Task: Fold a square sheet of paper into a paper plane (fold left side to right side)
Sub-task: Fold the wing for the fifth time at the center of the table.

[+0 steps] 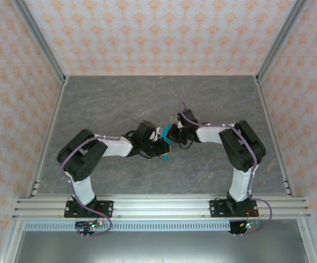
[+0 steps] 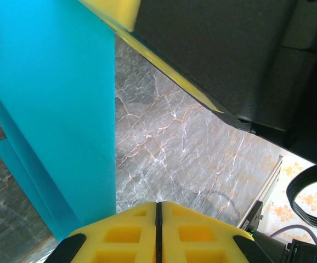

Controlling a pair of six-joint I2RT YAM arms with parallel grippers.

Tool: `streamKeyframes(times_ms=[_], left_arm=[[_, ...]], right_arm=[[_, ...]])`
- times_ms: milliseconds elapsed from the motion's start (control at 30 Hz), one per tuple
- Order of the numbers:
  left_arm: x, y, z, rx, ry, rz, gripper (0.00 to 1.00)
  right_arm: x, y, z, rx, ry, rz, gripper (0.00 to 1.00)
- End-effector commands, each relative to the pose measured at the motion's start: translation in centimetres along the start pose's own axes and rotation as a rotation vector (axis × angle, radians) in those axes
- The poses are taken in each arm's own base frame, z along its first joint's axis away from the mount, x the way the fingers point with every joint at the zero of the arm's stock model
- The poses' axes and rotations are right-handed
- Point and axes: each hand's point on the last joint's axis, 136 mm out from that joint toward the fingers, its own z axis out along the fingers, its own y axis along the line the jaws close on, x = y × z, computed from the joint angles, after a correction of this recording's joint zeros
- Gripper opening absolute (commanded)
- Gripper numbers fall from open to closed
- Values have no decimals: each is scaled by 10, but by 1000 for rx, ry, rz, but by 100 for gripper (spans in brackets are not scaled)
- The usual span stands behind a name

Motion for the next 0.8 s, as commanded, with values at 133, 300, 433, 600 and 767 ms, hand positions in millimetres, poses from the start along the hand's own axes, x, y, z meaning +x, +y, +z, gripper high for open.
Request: streamKeyframes(times_ms=[133, 300, 433, 600, 767], left_arm=[[8, 27, 6, -72, -3, -29, 9], [13, 34, 11, -81, 7, -40, 8], [15, 38, 13, -93, 14, -45, 8], [19, 35, 14, -86, 24, -41, 8], [20, 25, 13, -64, 25, -33, 9]], right_arm=[[36, -66, 6, 225, 90, 59, 0], [36, -66, 6, 222, 91, 57, 0], [35, -63, 6, 212, 88, 52, 0], [34, -62, 6, 210, 87, 51, 0], [34, -63, 7, 215, 91, 52, 0]])
